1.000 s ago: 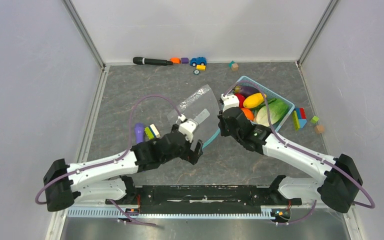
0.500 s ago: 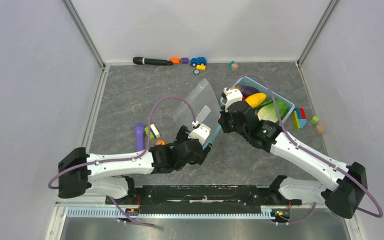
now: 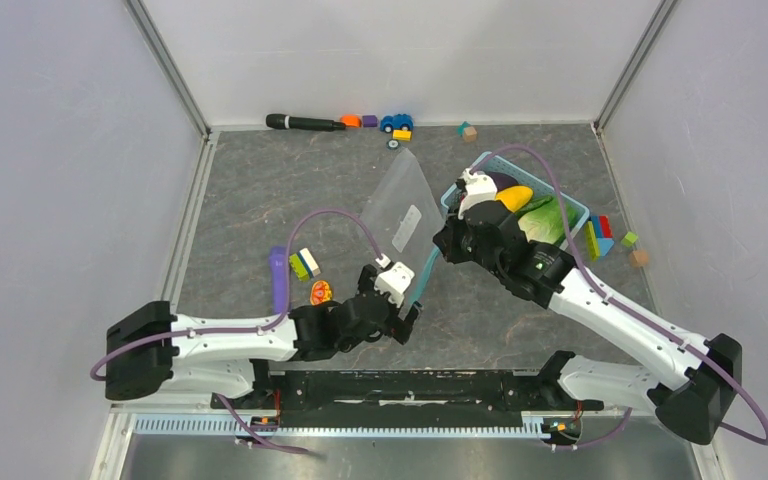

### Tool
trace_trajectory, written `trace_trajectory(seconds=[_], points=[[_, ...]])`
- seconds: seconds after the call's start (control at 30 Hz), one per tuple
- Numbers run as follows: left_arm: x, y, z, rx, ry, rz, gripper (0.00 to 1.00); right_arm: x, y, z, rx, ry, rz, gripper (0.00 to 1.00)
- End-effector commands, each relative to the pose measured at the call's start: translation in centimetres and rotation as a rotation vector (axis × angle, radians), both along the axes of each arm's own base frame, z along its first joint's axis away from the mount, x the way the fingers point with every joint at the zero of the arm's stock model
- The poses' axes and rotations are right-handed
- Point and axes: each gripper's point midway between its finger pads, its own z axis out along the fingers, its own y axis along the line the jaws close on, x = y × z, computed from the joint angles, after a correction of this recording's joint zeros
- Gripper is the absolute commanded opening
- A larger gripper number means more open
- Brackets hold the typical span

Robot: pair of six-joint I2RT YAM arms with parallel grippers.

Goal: Place the food in the zip-top bag and seal the zipper
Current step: Open the zipper of the food storage bag.

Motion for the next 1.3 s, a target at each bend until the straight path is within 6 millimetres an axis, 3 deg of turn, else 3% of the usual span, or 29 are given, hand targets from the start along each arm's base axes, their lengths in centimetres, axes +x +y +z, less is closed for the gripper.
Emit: trace_trajectory(seconds=[0.0, 0.37, 0.67, 0.83, 1.27], points=[[1.2, -2.4, 2.4, -0.113, -0.09, 0.041, 1.0, 0.3, 0.4, 1.5, 0.121, -0.012, -0.054, 0.0], [3.6, -1.5, 2.0, -0.077, -0.163, 0.199, 0.98, 0.3, 0.2, 1.0, 0.117, -0.007, -0.063, 0.0], [3.9, -0.4, 1.3, -0.035, -0.179, 0.233, 0.84, 0.4, 0.1, 0.9, 0.09, -0.012, -0.057, 0.0], [4.2, -0.1, 1.3, -0.029, -0.195, 0.25, 0.81, 0.3, 0.1, 0.6, 0.077, -0.002, -0.054, 0.0], [5.6, -1.1, 0.6, 0.028, -0.225, 0.312, 0.63, -0.2, 0.6, 0.5, 0.09, -0.001, -0.011, 0.0]])
